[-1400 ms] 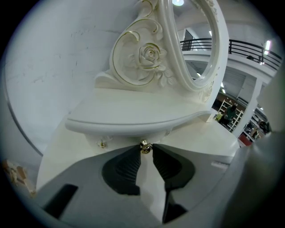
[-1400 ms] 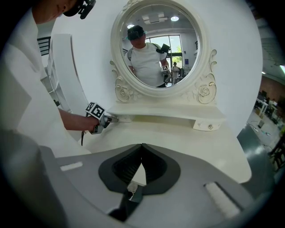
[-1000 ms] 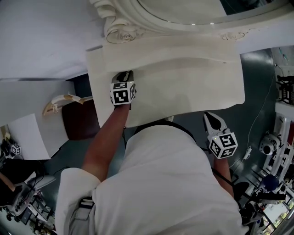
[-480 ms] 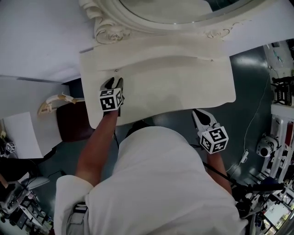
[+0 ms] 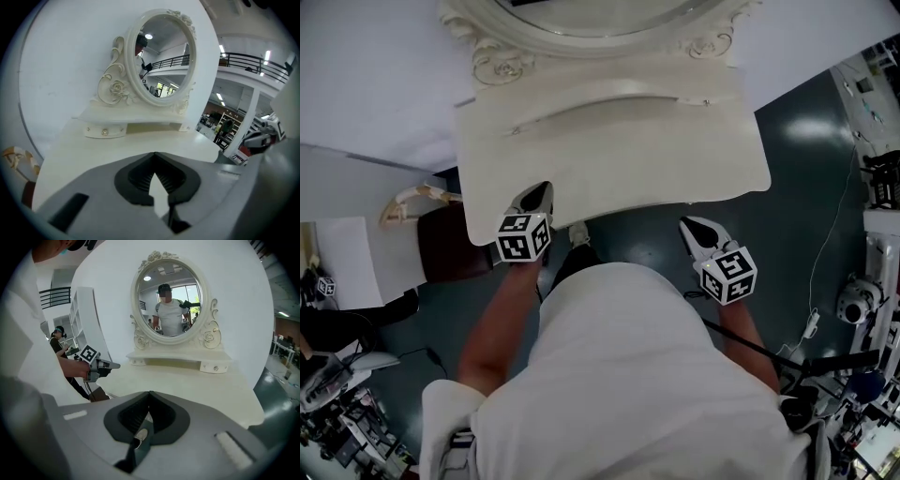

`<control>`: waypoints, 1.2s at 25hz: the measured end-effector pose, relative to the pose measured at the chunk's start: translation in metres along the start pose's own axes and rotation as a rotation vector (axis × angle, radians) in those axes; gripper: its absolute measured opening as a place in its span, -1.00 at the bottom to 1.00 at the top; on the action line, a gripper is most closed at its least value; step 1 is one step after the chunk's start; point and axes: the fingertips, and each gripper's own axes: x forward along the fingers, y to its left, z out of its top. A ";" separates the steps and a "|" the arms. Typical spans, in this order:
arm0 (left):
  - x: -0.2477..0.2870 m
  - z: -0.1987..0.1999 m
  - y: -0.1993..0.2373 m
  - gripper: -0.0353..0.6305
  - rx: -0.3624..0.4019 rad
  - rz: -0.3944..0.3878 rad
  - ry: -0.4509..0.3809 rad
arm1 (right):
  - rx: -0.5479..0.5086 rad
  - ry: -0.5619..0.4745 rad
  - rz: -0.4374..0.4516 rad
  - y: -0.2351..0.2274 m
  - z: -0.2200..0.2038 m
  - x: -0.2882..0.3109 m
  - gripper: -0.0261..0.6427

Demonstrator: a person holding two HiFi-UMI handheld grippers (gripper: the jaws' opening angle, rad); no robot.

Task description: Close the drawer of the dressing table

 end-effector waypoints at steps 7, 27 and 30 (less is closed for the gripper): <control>-0.051 -0.033 -0.120 -0.89 0.049 -0.166 -0.021 | -0.019 -0.019 0.070 0.006 -0.046 -0.041 -0.92; -0.139 -0.117 -0.284 -0.89 0.222 -0.354 0.038 | -0.091 -0.055 0.138 0.030 -0.109 -0.116 -0.92; -0.146 -0.120 -0.289 -0.89 0.212 -0.349 0.031 | -0.101 -0.055 0.141 0.033 -0.114 -0.123 -0.92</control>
